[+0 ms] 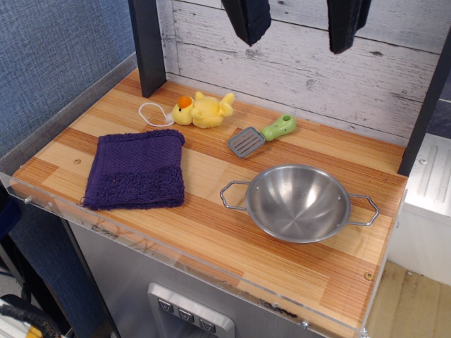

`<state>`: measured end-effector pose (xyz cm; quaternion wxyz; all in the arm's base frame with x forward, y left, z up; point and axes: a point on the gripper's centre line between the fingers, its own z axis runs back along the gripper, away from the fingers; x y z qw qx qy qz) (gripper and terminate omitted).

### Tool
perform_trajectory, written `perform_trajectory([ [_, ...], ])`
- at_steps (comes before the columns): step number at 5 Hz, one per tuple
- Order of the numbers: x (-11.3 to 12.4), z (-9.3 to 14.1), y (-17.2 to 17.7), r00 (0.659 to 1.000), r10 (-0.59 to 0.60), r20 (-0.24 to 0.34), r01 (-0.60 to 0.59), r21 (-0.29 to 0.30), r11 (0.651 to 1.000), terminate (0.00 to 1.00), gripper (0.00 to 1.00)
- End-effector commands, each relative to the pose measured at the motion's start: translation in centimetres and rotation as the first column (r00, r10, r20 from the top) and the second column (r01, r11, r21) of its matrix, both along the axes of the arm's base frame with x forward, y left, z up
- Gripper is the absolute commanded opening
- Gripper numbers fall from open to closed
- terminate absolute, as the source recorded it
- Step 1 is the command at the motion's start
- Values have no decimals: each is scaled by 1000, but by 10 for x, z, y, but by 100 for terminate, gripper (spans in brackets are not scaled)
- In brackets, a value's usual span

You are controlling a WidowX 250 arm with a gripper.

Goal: Move the blue napkin behind the pan

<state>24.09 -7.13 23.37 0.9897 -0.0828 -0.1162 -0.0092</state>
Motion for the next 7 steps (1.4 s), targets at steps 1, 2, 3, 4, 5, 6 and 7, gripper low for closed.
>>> perform_trajectory([
  [1, 0, 0, 0, 1000, 0, 0, 0, 0, 1000, 0, 100],
  [2, 0, 0, 31, 998, 65, 1, -65, 22, 998, 0, 100],
  [3, 0, -6, 63, 989, 145, -17, -145, 12, 989, 0, 100],
  [4, -1, -11, 91, 983, 184, -16, -184, -6, 983, 0, 100],
  [5, -8, -24, 119, 970, 242, -16, -242, -18, 970, 0, 100],
  [6, -14, -43, 145, 955, 294, 29, -293, -35, 955, 0, 100],
  [7, -17, -63, 169, 943, 332, 23, -331, -14, 943, 0, 100],
])
